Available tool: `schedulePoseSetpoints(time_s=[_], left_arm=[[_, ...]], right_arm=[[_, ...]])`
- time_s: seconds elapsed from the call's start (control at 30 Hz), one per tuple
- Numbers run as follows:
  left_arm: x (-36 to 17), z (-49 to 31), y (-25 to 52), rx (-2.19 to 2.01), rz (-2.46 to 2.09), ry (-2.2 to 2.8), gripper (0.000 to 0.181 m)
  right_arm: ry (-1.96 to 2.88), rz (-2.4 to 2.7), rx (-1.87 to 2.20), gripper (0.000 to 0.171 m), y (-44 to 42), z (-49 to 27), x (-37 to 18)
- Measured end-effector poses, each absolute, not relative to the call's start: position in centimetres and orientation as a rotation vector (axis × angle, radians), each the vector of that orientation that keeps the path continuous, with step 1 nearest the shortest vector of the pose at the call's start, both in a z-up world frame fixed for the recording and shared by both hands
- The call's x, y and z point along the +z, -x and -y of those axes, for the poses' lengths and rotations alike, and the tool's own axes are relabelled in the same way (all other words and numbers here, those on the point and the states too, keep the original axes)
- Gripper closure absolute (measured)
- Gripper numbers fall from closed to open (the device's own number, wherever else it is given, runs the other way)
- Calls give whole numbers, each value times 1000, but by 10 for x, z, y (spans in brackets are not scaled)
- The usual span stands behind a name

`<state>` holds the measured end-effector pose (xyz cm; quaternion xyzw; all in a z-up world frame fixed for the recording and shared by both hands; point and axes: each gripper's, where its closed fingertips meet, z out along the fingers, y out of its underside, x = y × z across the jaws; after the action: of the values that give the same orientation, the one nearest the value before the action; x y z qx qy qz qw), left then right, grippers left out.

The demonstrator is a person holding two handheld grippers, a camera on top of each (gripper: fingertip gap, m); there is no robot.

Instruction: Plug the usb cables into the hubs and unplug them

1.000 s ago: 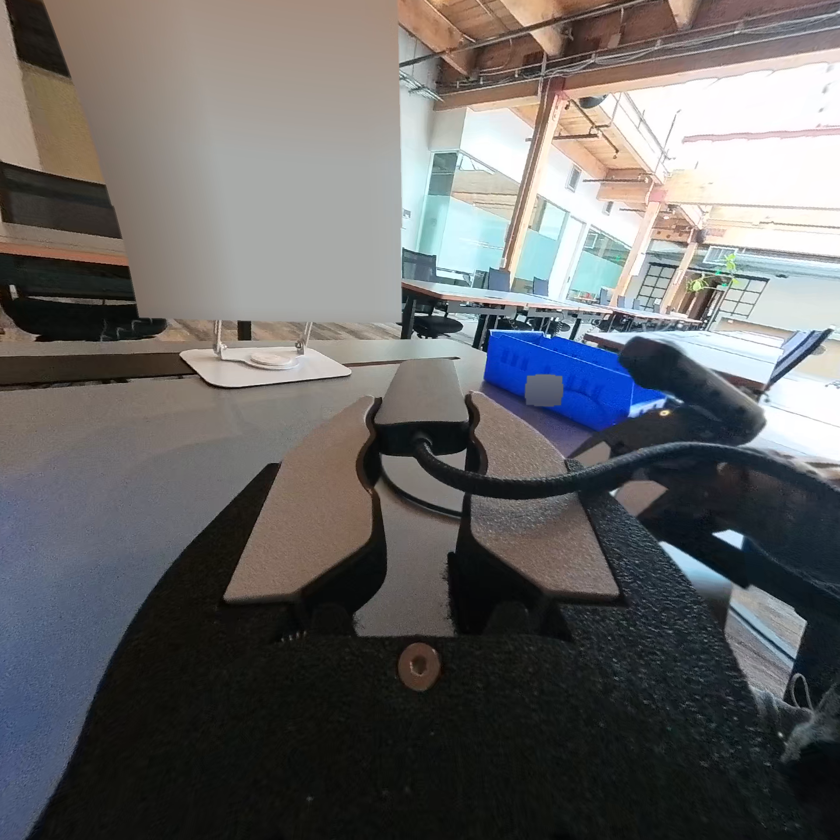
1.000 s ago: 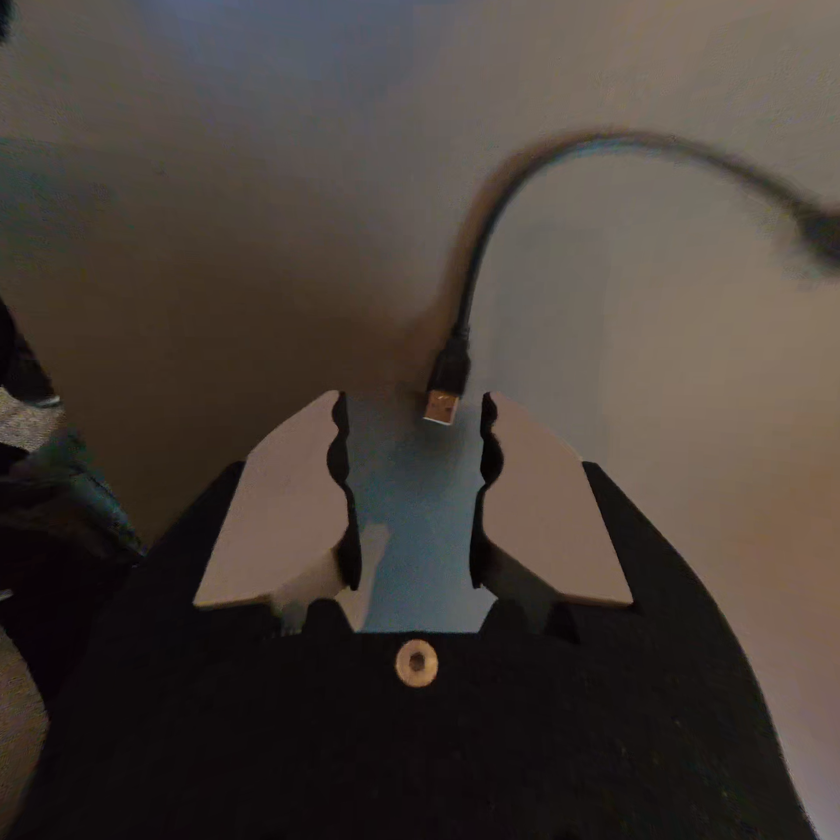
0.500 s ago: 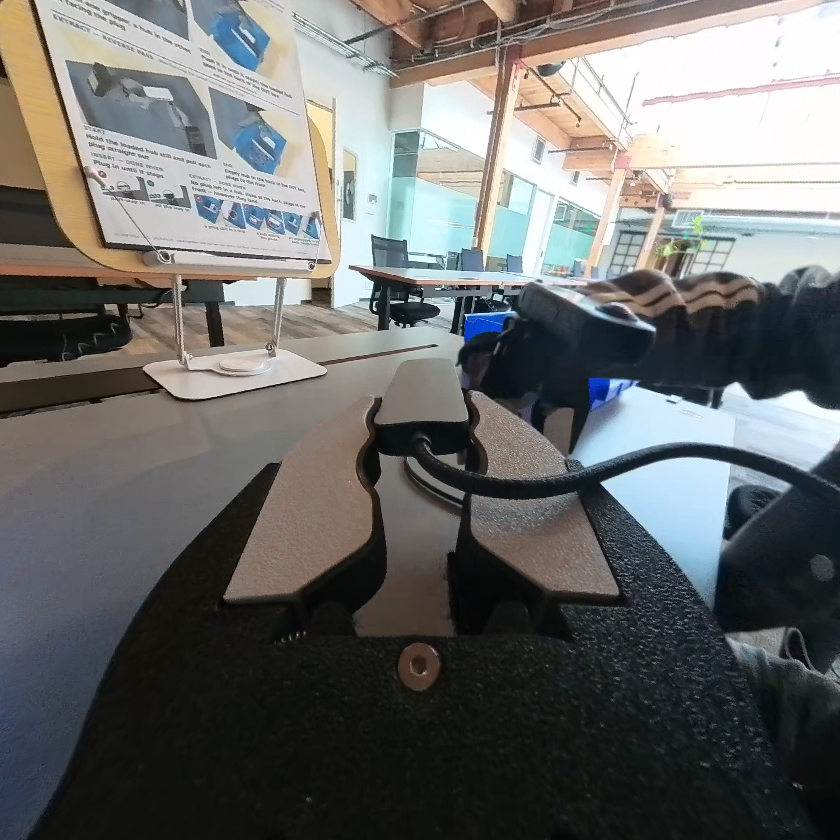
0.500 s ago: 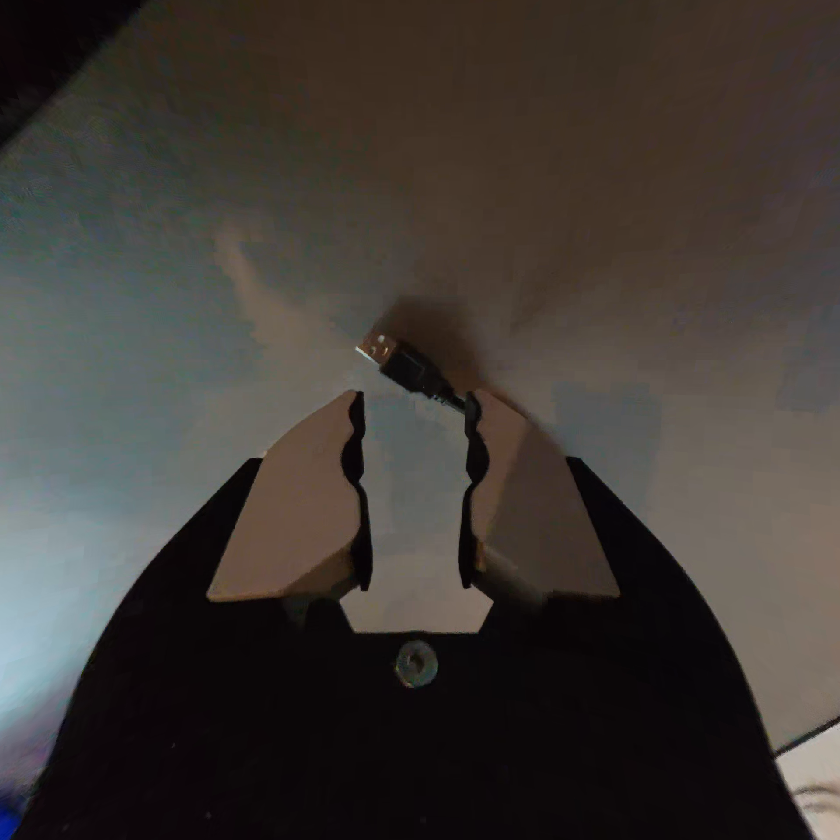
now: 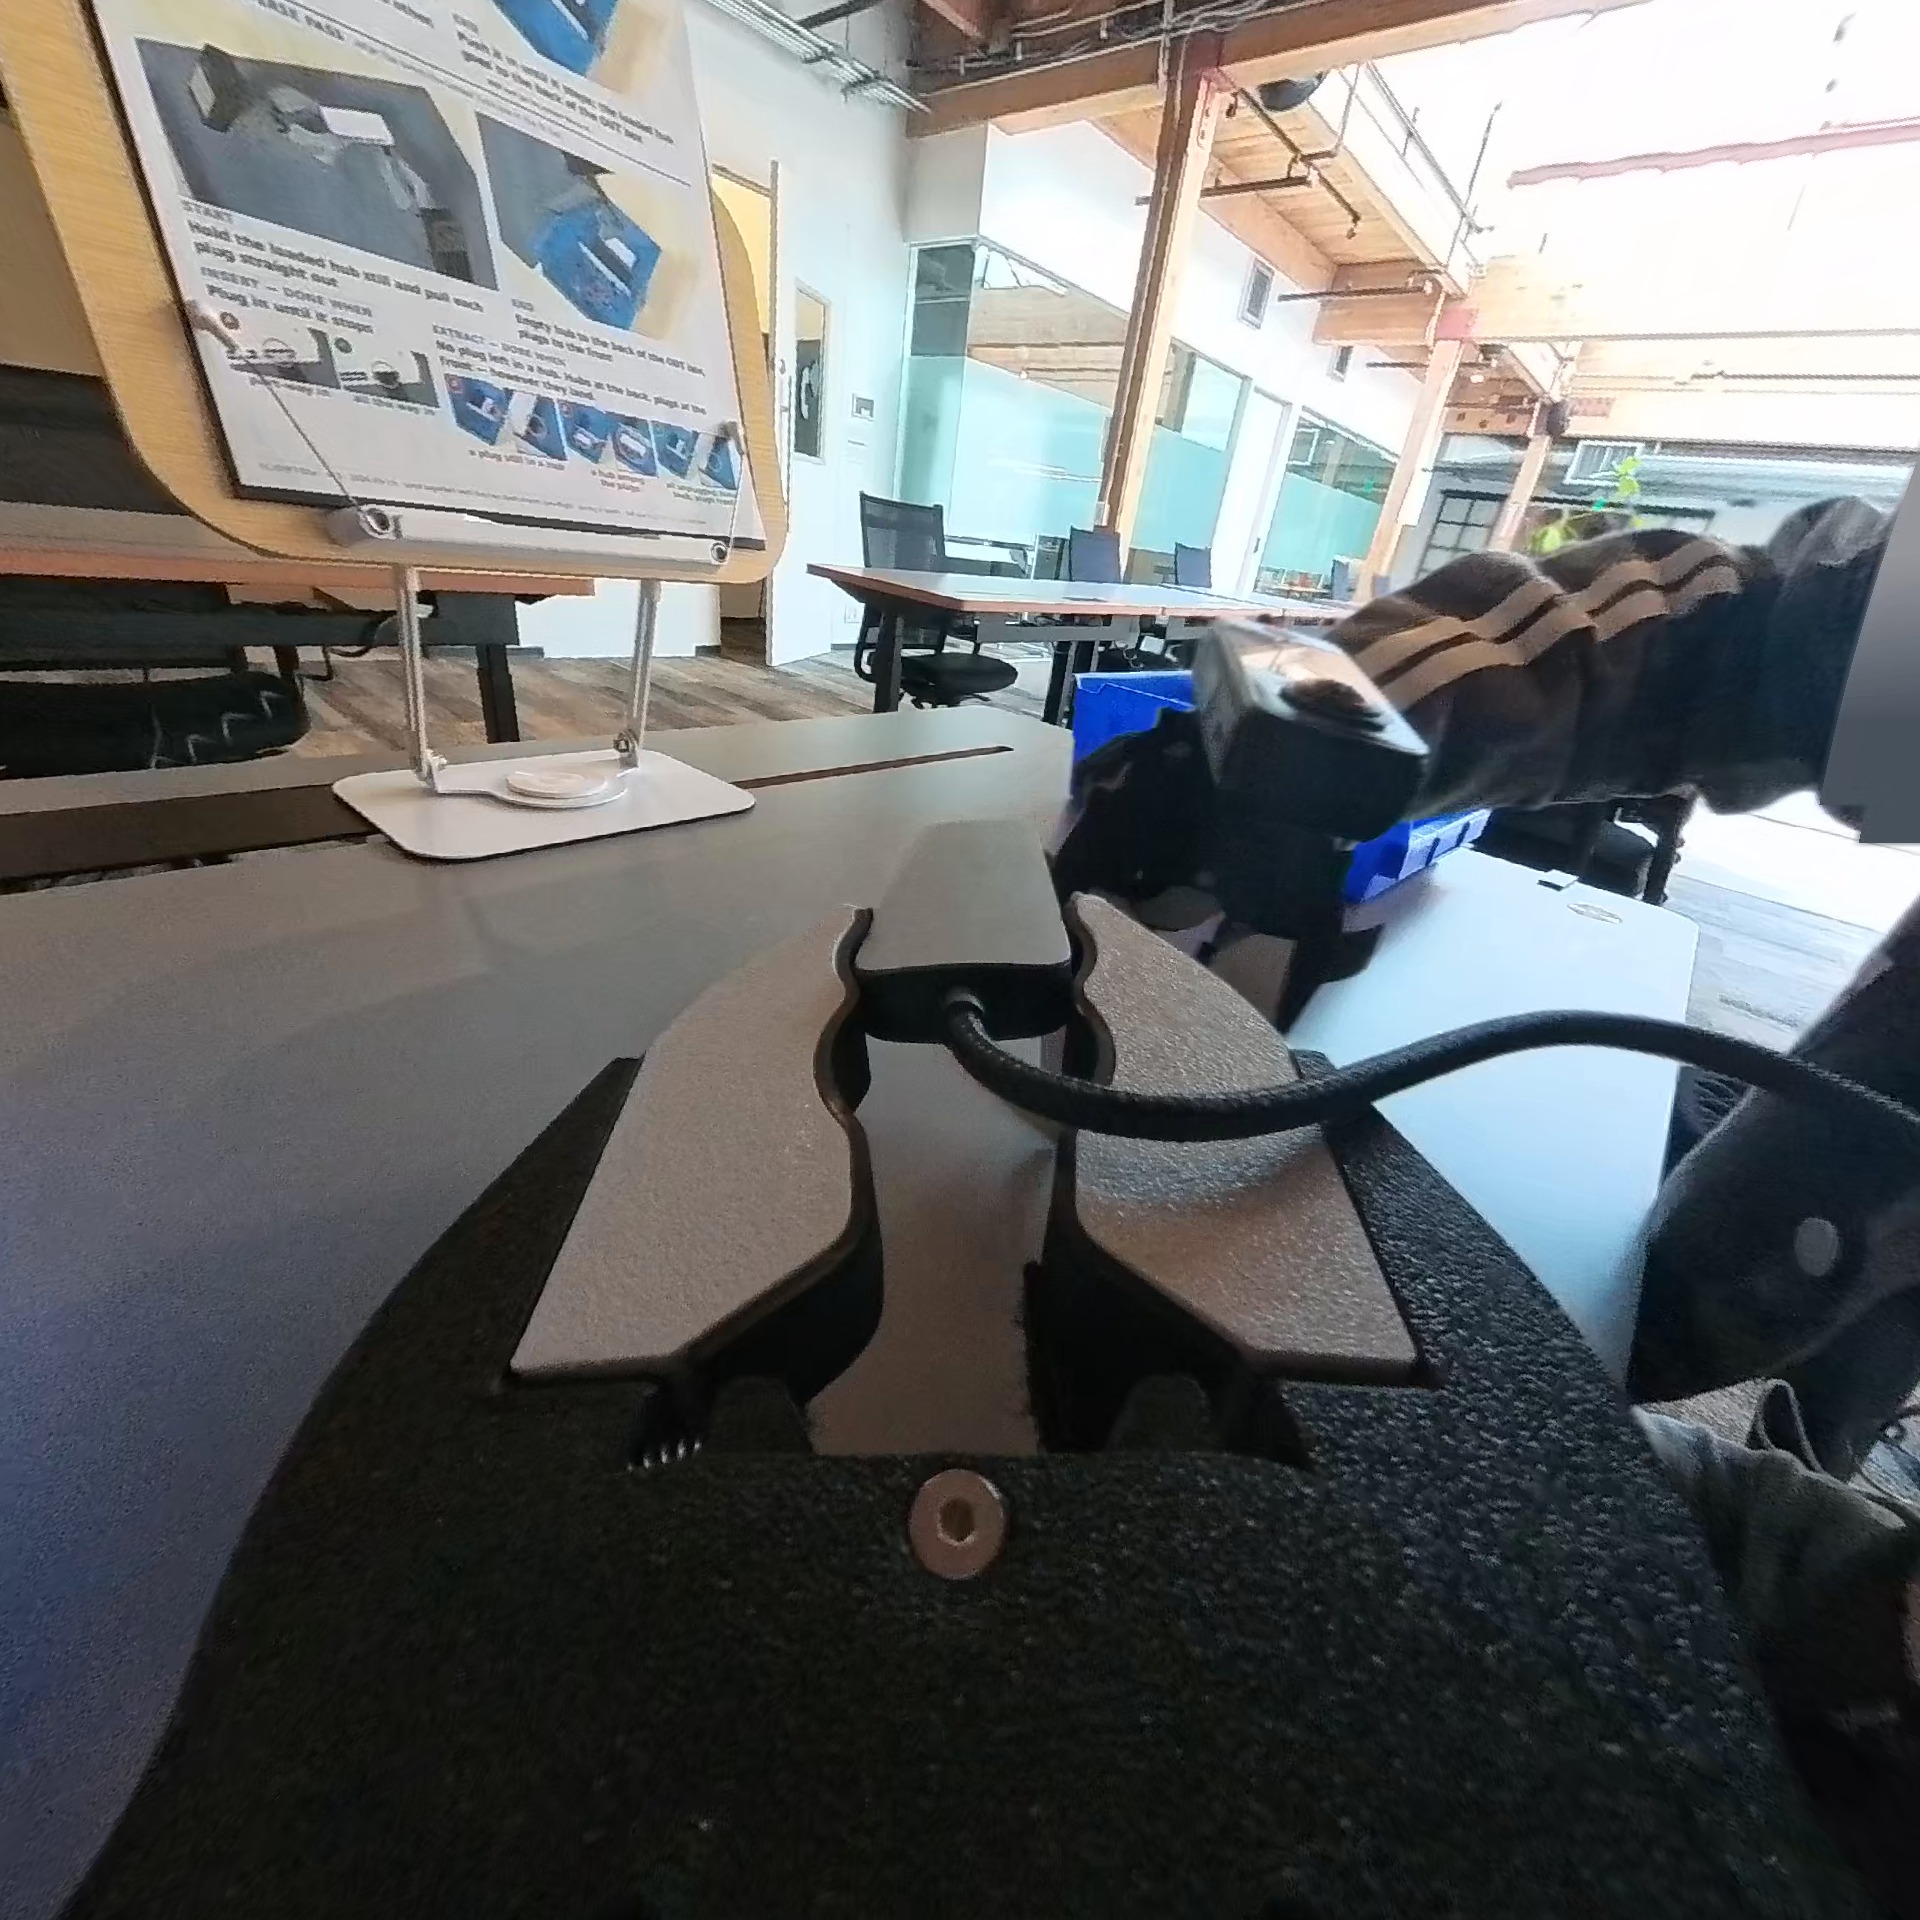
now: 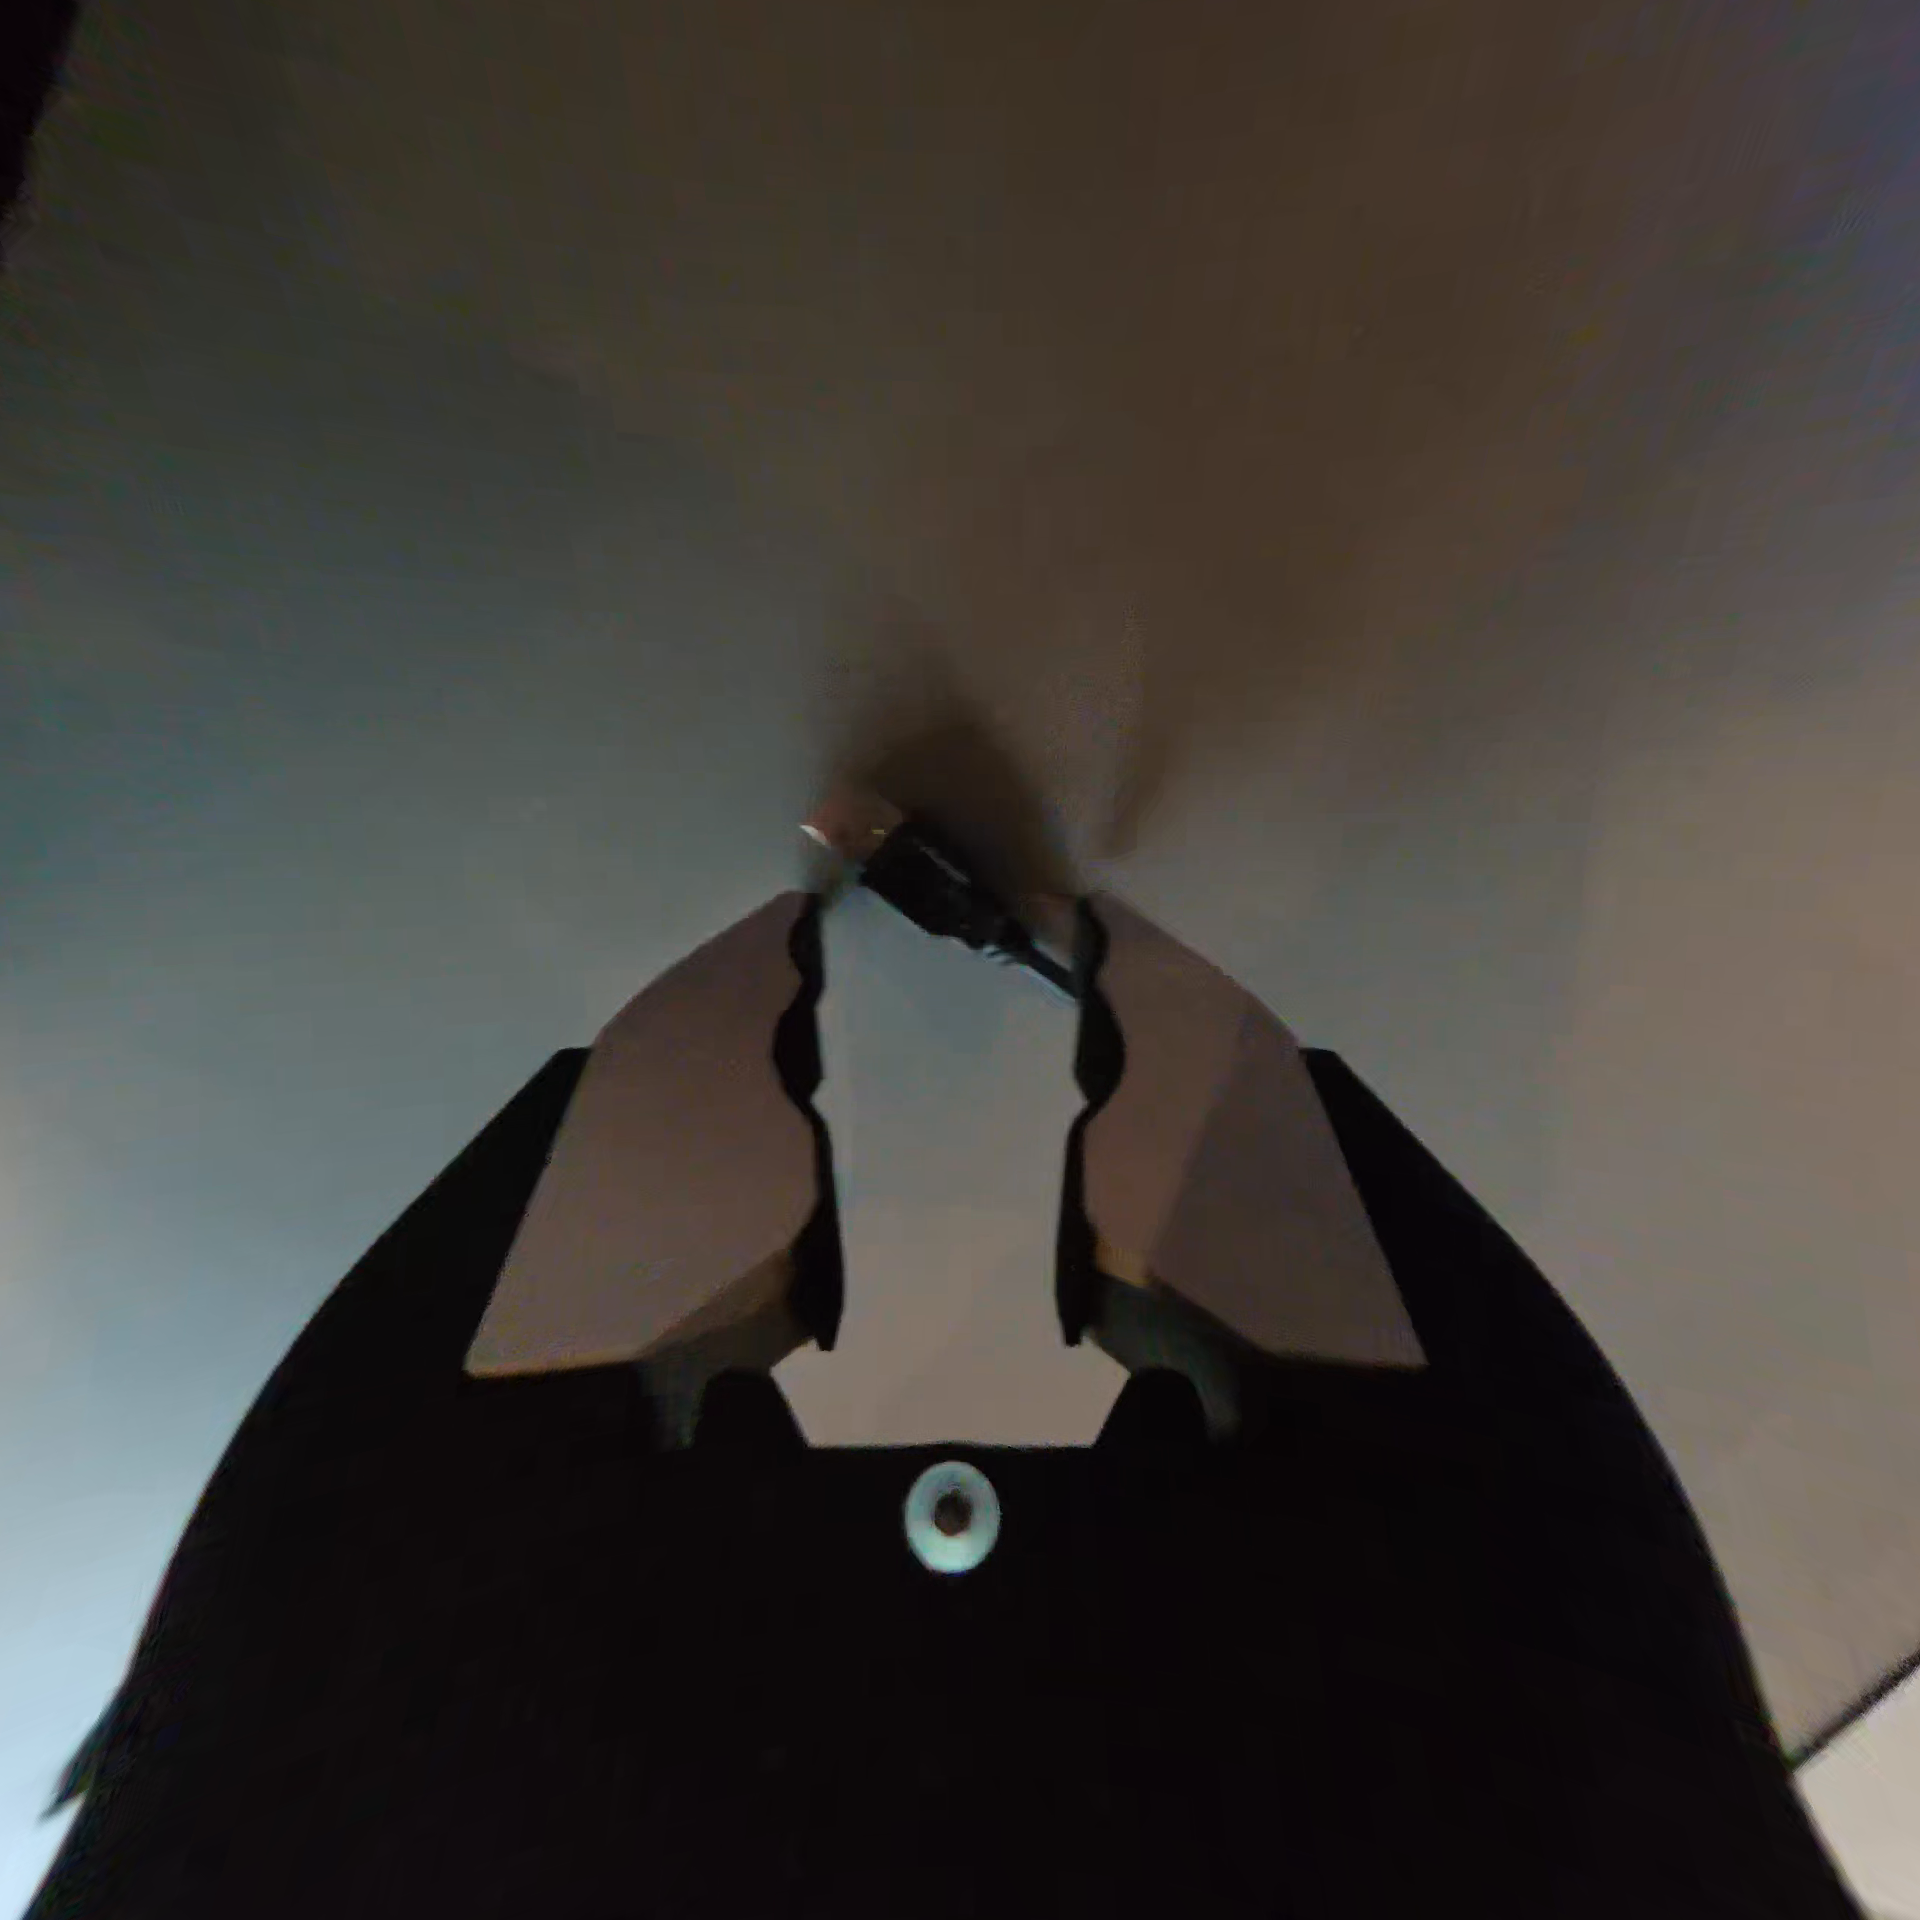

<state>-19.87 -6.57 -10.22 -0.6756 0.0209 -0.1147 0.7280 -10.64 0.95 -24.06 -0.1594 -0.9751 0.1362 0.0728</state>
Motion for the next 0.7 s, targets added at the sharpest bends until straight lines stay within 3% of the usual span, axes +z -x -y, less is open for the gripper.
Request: schedulePoseSetpoints(time_s=[0.07,0.2,0.37,0.4,0.57,0.7], left_arm=[[-106,65,202,-239,-34,1502,147],[-107,62,201,-255,-44,1506,147],[-108,60,198,-264,-63,1510,147],[-108,60,198,-262,-67,1509,147],[-108,61,207,-213,-25,1495,147],[-109,64,230,-83,105,1462,147]], right_arm=[[345,2962,488,121,96,-1,-236],[-117,2906,563,135,99,4,-234],[-273,3066,608,137,101,3,-242],[-232,3080,632,152,105,3,-243],[31,2987,750,155,113,5,-242],[537,2742,720,156,126,-4,-241]])
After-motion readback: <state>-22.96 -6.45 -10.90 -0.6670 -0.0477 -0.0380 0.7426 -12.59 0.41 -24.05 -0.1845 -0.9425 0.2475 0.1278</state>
